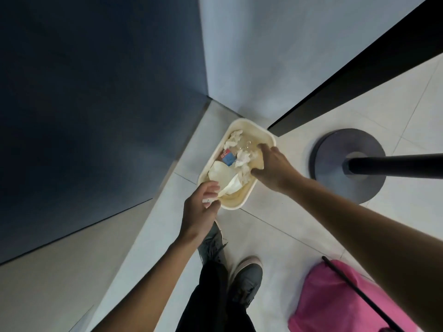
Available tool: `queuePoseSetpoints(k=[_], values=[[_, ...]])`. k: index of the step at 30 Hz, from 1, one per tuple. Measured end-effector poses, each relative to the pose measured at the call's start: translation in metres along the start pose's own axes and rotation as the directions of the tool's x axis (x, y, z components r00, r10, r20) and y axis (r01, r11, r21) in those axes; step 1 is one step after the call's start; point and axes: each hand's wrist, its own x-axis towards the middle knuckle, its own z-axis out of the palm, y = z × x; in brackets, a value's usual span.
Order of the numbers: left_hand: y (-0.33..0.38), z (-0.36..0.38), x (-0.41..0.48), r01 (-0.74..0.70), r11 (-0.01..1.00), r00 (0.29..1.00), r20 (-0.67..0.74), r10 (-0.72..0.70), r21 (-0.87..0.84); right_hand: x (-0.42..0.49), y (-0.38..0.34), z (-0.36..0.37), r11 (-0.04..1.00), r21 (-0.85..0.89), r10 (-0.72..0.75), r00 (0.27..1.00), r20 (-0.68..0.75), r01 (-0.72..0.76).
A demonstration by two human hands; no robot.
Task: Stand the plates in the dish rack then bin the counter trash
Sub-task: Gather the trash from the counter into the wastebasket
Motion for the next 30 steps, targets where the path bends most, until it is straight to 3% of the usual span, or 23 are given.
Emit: queuePoseSetpoints(k=[6,13,19,26,30], values=[[0.035,-0.029,-0.055,0.08,0.996,0.996,-0.033,-0.079,0.029,-0.075,-0.015,-0.017,0.998,-0.014,-0.065,0.997,0.049,0.066],[0.105,-0.057,-0.123,0.002,0.999,0.994,-0.11,0.003,0.049,-0.165,-0.05,-0.061,0.971,0.003,-0.239,0.971,-0.012,0.239],[0.187,-0.081,-0.21,-0.094,0.994,0.991,-0.095,0.099,0.056,-0.258,-0.088,-0.119,0.956,0.029,-0.289,0.952,-0.102,0.293],[0.271,-0.123,-0.323,-0.194,0.981,0.96,-0.204,0.192,0.013,-0.362,-0.152,-0.174,0.865,0.036,-0.488,0.856,-0.171,0.5],[0.3,-0.15,-0.373,-0.293,0.956,0.901,-0.332,0.279,0.008,-0.4,-0.19,-0.183,0.776,0.101,-0.598,0.777,-0.198,0.623]])
